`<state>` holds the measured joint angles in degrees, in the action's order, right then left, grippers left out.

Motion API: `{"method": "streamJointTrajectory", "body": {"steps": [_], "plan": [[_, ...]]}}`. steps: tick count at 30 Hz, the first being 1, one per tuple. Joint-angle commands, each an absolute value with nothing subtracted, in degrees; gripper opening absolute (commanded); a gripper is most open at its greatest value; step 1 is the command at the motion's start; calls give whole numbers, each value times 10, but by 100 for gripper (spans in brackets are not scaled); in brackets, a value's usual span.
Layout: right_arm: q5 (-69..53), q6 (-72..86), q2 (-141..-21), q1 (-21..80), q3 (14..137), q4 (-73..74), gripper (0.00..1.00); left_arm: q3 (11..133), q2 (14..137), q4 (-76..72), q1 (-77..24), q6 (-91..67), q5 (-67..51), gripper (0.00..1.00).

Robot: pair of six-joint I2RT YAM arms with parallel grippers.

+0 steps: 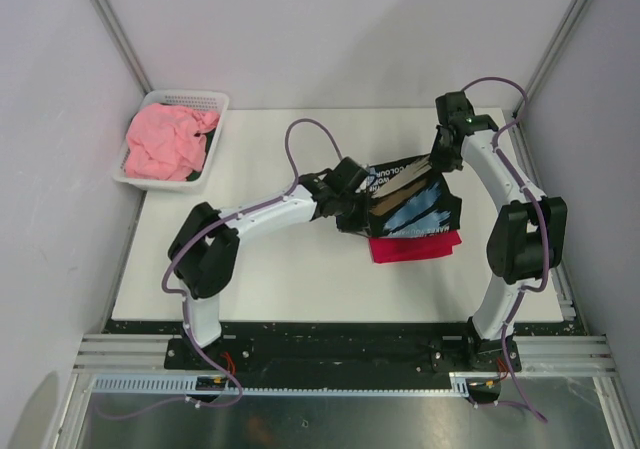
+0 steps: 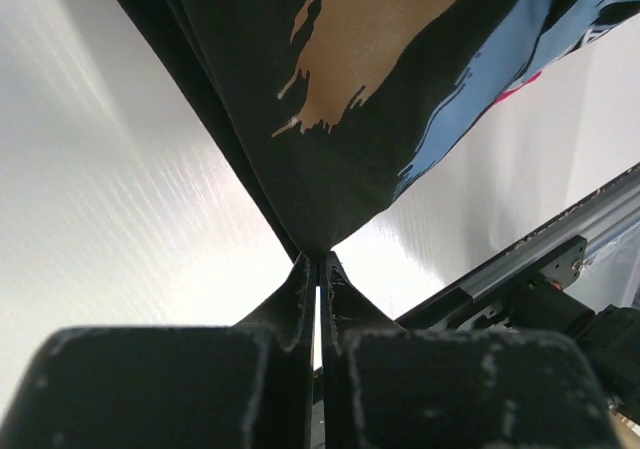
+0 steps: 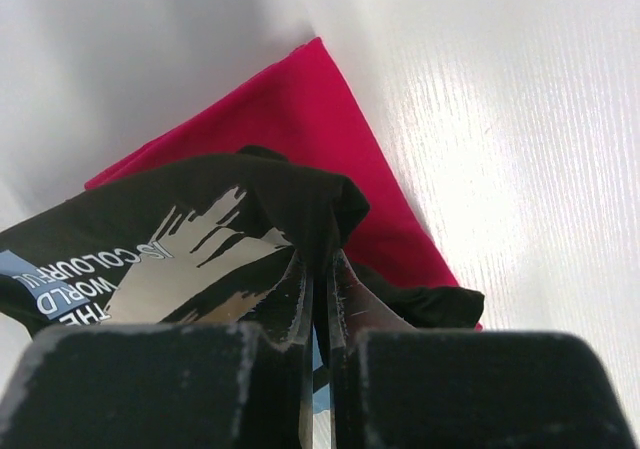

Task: Fold and stack the t-shirts
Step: Put the neatly folded tshirt into the corner of the board with both arms

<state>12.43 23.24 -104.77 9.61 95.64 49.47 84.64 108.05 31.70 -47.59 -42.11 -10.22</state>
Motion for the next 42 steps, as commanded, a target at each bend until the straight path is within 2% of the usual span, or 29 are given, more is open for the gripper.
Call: {"method": "streamJointTrajectory", "body": {"steps": [1,3,4,8,9,13,15,18,23,29,35,42], "plan": [[148,223,-1028,92,963,484,0,821,1046,305,-486,-432,-106,0],[154,221,-1040,92,962,479,3,805,1049,296,-487,-434,-110,0],[158,219,-1049,92,963,476,10,797,1053,290,-488,-435,-112,0],[176,206,-1099,84,985,456,48,774,1087,268,-489,-418,-125,0],[179,204,-1116,81,998,458,54,772,1097,265,-489,-413,-132,4],[170,208,-1161,80,1055,489,63,764,1096,251,-489,-396,-138,39],[171,211,-1143,87,1056,493,65,760,1074,249,-487,-383,-129,51],[168,224,-1090,96,1019,493,65,753,1032,248,-472,-372,-128,56],[122,261,-960,99,878,447,63,762,981,248,-429,-359,-112,53],[105,296,-857,105,716,410,61,880,1078,248,-383,-338,-119,43],[88,301,-824,98,618,362,61,990,1192,249,-363,-335,-131,40],[76,293,-824,85,574,332,61,1034,1249,248,-346,-340,-127,40]]}}
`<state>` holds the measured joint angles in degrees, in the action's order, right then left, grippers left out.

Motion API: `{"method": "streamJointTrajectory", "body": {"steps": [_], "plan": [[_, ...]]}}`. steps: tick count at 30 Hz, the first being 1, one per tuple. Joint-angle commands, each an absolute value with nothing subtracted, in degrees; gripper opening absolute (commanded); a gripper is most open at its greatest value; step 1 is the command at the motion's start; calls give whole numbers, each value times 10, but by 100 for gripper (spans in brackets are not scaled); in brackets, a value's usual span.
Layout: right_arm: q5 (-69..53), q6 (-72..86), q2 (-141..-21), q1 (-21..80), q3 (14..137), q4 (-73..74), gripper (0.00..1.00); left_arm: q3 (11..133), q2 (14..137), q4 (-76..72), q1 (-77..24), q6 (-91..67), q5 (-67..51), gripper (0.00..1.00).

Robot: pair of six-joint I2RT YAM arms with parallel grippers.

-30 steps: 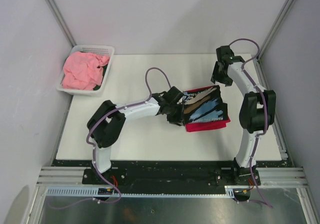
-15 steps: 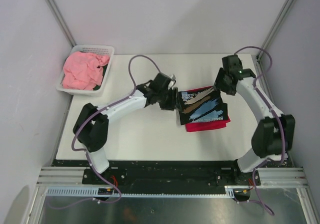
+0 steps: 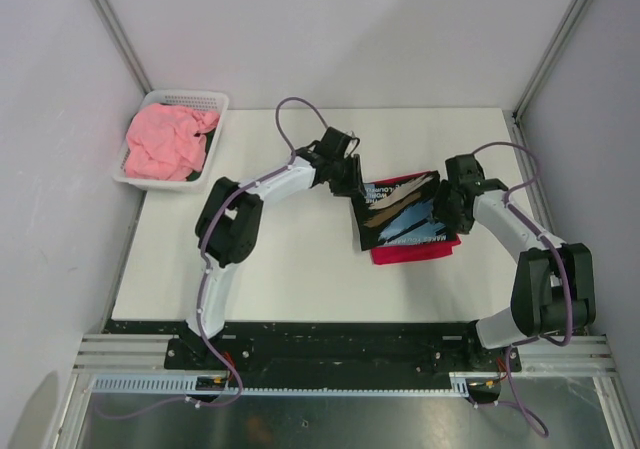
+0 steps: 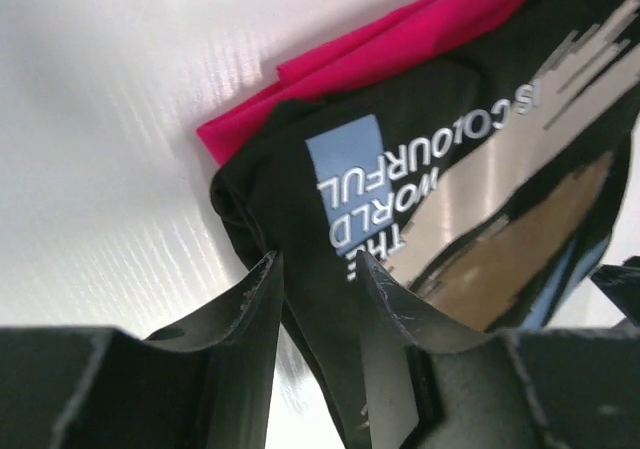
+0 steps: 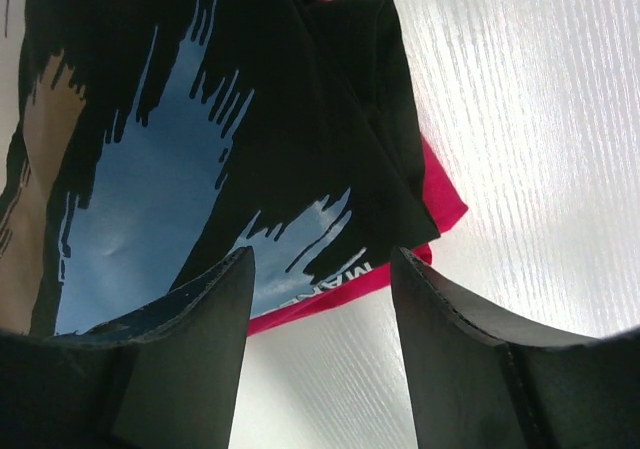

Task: Fold and stack the t-shirts
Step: Put the neatly folded tshirt into the corner of the board with both arms

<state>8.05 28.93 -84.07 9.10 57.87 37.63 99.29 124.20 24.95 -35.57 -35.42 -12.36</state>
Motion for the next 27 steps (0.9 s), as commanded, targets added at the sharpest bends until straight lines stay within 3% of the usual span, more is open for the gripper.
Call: {"method": "streamJointTrajectory", "body": {"steps": [1,9,20,27], "plan": [[76,292,-825,84,572,331,61,1038,1252,248,-345,-341,-125,40],[97,291,-827,80,555,340,61,1069,1278,248,-341,-349,-130,41],[93,292,-814,60,520,321,60,1090,1296,249,-340,-353,-126,32],[78,301,-785,40,493,303,57,1062,1273,249,-338,-352,-77,35]]}}
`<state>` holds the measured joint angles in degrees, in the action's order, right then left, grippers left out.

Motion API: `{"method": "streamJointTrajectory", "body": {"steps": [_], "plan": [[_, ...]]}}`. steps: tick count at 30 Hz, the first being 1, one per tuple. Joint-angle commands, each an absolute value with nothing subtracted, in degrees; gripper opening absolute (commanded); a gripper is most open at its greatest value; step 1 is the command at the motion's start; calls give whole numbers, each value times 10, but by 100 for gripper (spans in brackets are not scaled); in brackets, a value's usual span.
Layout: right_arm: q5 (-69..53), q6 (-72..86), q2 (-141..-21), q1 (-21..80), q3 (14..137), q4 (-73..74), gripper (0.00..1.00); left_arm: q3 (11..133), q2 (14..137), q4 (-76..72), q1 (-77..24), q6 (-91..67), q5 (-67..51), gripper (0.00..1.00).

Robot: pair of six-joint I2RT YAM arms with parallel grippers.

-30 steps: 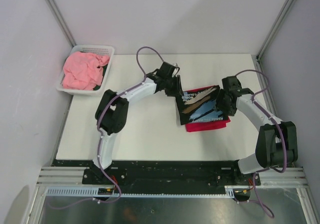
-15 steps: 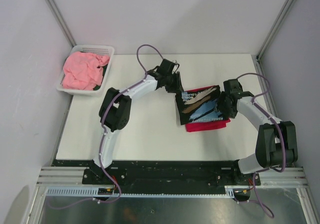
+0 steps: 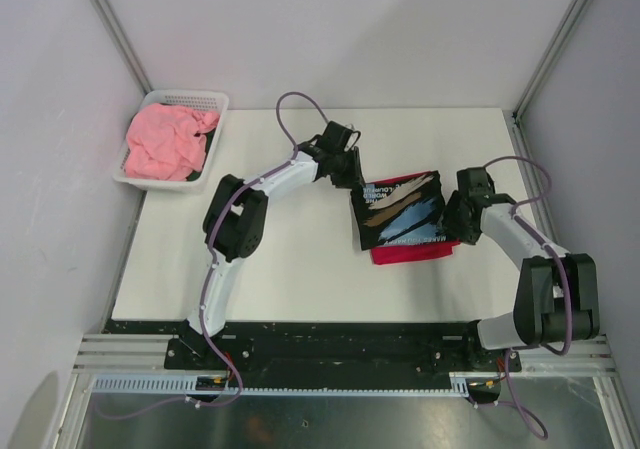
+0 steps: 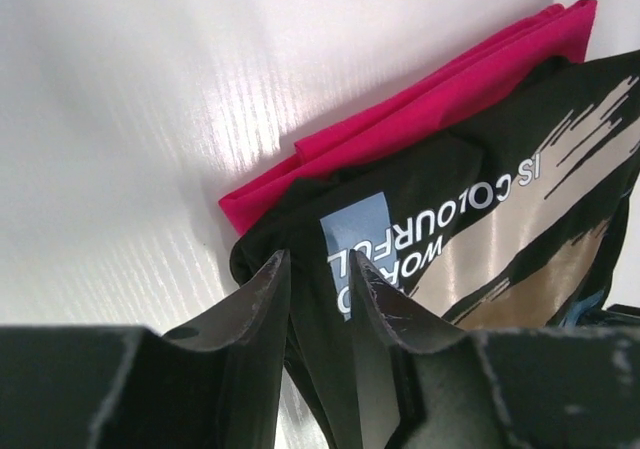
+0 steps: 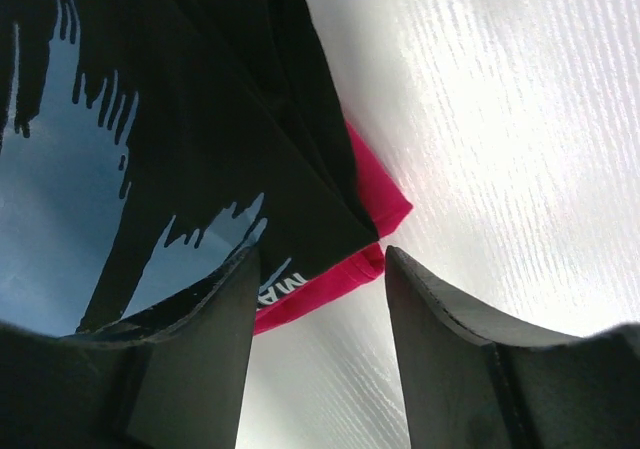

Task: Fold and stack the t-shirts
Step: Put the neatly folded tshirt into the corner of the board with both arms

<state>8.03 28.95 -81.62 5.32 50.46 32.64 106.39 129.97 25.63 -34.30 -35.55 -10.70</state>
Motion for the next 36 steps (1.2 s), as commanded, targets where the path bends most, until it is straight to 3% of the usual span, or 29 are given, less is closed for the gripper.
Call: {"method": "streamJointTrajectory", "body": {"steps": [1,24,27,36], "plan": [[76,302,-782,38,489,300,55,1061,1274,249,-338,-351,-76,36],[62,320,-784,30,439,237,44,1077,1297,250,-338,-354,-74,37],[65,321,-792,29,438,230,39,1079,1300,250,-338,-355,-73,33],[94,323,-769,30,439,256,9,1085,1304,250,-337,-357,-71,13]]}}
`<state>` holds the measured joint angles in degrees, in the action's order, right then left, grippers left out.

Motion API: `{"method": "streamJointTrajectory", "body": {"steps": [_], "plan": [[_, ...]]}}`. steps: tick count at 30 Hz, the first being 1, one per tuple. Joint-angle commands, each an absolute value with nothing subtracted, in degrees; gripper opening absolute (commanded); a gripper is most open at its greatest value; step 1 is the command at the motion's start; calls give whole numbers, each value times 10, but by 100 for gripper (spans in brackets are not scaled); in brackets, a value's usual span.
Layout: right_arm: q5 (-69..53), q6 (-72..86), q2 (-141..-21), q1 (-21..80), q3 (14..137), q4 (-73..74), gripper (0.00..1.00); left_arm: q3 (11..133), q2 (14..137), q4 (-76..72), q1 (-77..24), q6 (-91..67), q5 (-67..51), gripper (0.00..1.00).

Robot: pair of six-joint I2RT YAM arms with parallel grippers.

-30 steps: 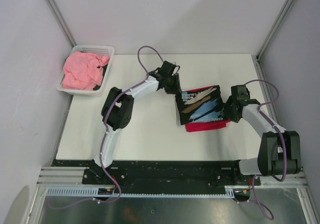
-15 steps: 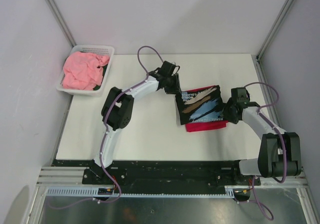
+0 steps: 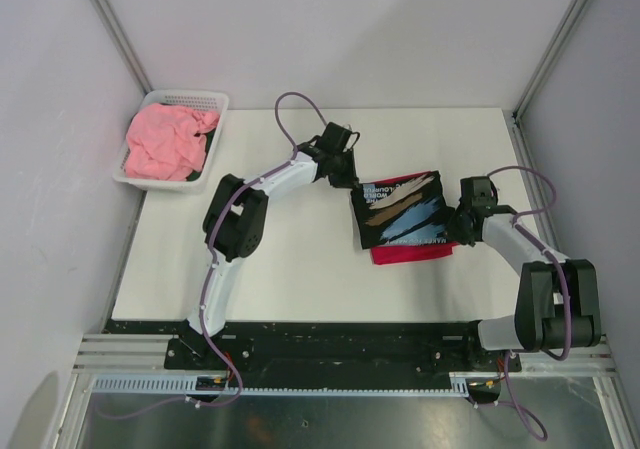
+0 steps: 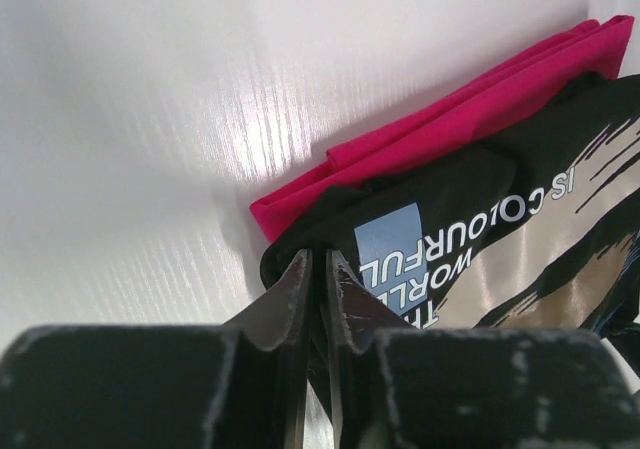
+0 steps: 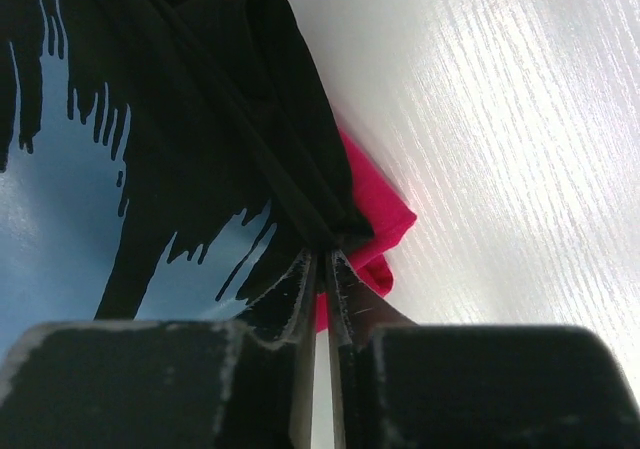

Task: Fold and stack the t-shirts
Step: Put the neatly folded tshirt into the corner of the board with both arms

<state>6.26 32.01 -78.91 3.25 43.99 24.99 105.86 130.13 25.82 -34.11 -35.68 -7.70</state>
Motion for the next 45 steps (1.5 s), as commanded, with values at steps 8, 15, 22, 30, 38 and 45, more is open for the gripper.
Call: {"method": "streamJointTrajectory", "body": {"steps": [8,15,22,30,38,45], "plan": [[109,320,-757,29,439,273,0,1094,1302,250,-335,-365,-56,0],[128,319,-739,27,438,300,0,1093,1292,250,-325,-371,-43,0],[141,321,-730,23,436,320,0,1094,1298,250,-324,-373,-53,0],[123,312,-715,21,441,323,22,1082,1284,249,-323,-363,-69,18],[99,306,-689,82,535,373,39,1018,1196,249,-323,-337,-60,47],[52,343,-804,194,624,311,37,897,1083,250,-309,-335,-57,49]]}}
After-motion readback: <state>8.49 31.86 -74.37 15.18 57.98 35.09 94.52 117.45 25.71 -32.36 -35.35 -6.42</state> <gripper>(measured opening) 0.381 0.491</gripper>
